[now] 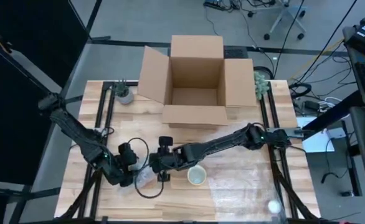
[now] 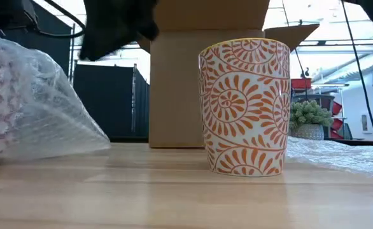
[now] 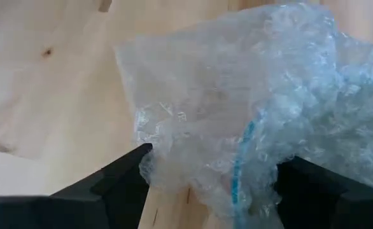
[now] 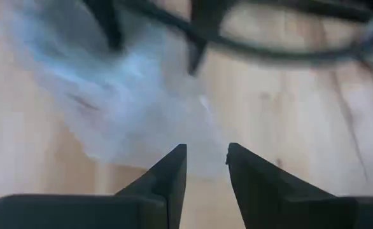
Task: Wrap mug
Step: Wrap the red mug with the bubble wrap
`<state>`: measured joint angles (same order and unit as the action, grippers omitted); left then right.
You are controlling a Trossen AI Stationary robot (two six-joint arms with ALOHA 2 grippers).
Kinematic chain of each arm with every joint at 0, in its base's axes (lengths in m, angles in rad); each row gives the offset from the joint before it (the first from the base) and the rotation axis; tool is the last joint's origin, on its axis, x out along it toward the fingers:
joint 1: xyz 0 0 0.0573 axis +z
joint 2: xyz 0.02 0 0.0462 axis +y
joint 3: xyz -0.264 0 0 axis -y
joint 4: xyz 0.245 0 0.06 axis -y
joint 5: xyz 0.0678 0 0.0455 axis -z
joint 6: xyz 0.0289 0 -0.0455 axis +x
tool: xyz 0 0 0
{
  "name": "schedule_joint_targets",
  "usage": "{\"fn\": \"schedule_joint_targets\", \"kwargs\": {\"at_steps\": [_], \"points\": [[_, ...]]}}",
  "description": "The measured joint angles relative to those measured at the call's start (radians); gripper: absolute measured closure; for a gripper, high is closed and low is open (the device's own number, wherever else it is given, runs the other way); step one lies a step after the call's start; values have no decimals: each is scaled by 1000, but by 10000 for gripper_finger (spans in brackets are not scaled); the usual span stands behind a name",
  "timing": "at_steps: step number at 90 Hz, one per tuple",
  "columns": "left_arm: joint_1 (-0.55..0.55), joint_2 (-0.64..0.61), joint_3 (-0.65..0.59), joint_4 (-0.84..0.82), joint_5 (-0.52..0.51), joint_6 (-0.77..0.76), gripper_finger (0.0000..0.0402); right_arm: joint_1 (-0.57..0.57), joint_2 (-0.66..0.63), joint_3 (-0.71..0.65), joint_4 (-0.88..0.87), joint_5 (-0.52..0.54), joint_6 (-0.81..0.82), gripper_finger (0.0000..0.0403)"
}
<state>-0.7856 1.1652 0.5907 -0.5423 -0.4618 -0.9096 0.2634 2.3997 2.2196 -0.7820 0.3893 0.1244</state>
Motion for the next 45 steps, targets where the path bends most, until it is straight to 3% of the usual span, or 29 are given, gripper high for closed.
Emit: {"fn": "schedule_joint_targets", "kwargs": {"at_steps": [26, 45], "points": [[0, 0, 0, 6, 6, 1, 132, 8, 48, -7, 118, -88, -29, 303], [0, 0, 0, 14, 12, 2, 132, 39, 27, -5, 343, -170, -106, 319]]}}
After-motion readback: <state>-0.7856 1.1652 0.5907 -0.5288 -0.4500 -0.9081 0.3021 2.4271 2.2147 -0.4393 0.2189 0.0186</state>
